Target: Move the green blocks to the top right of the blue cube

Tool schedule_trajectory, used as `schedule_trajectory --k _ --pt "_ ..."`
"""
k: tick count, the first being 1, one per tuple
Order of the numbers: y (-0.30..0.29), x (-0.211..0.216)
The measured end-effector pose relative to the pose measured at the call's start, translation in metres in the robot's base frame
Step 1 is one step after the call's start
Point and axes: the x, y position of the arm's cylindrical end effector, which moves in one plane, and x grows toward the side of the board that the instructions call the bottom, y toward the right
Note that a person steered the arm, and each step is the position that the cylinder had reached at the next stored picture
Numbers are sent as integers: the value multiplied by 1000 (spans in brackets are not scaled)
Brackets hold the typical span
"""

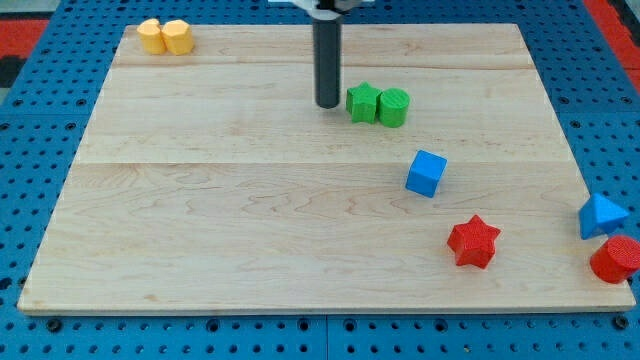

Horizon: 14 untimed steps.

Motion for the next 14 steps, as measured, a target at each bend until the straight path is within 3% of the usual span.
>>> schedule_trajectory --k 2,6,8,13,14 --pt "70 0" --pt "141 41" --pt "139 78" --pt "189 65" --pt "129 66"
